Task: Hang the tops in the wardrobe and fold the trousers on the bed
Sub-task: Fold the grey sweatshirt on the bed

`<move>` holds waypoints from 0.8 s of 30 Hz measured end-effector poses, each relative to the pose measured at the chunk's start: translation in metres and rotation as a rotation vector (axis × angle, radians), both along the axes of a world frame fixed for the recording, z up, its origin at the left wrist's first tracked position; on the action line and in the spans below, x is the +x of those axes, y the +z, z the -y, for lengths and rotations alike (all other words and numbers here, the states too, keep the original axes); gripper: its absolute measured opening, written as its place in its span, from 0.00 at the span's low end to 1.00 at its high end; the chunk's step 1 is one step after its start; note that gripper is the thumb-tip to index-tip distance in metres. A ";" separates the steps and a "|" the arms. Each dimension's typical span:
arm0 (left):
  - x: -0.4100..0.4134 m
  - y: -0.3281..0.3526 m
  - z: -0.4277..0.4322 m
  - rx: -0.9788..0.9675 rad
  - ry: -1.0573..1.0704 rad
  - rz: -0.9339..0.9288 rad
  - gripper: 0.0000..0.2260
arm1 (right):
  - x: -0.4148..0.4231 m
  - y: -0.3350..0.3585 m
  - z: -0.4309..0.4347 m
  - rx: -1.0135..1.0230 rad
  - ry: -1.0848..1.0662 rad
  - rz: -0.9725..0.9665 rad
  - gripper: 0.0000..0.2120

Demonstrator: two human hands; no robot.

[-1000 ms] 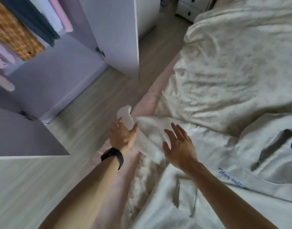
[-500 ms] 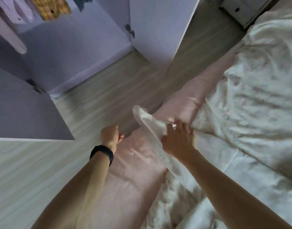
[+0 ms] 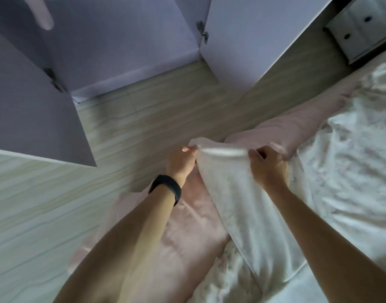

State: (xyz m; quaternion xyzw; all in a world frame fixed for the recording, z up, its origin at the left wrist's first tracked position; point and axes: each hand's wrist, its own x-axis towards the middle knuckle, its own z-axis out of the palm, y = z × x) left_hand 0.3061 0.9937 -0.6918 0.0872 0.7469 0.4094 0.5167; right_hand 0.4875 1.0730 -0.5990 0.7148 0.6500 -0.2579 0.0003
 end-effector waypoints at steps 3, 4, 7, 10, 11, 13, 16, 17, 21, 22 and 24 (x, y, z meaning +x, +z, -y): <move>-0.008 0.011 0.022 0.009 0.165 -0.040 0.11 | -0.002 -0.001 0.009 0.150 0.077 -0.047 0.09; -0.012 0.007 0.033 -0.045 0.127 -0.074 0.11 | -0.005 -0.004 0.016 0.166 0.163 0.000 0.08; -0.019 -0.004 0.057 -0.340 -0.272 -0.129 0.12 | -0.011 -0.022 0.038 0.061 0.448 0.331 0.12; -0.024 -0.009 0.048 -0.393 -0.260 0.014 0.15 | -0.020 -0.025 0.045 0.108 0.477 0.330 0.16; -0.025 -0.009 0.041 -0.396 -0.187 0.048 0.16 | -0.025 -0.025 0.045 0.136 0.515 0.292 0.18; -0.027 -0.009 0.032 -0.418 -0.103 0.116 0.18 | -0.035 -0.026 0.049 0.059 0.671 0.291 0.21; -0.024 -0.024 0.023 -0.394 -0.055 0.228 0.20 | -0.044 -0.037 0.061 -0.228 0.837 0.408 0.24; -0.022 -0.028 0.021 -0.370 -0.032 0.259 0.20 | -0.044 -0.042 0.063 -0.283 0.846 0.431 0.26; -0.028 -0.047 0.020 -0.253 0.246 0.435 0.15 | -0.042 -0.052 0.064 -0.334 0.854 0.446 0.28; -0.031 -0.048 0.021 -0.213 0.304 0.466 0.12 | -0.040 -0.052 0.063 -0.335 0.860 0.455 0.28; -0.040 -0.034 0.018 -0.149 0.327 0.478 0.09 | -0.040 -0.052 0.061 -0.329 0.874 0.483 0.27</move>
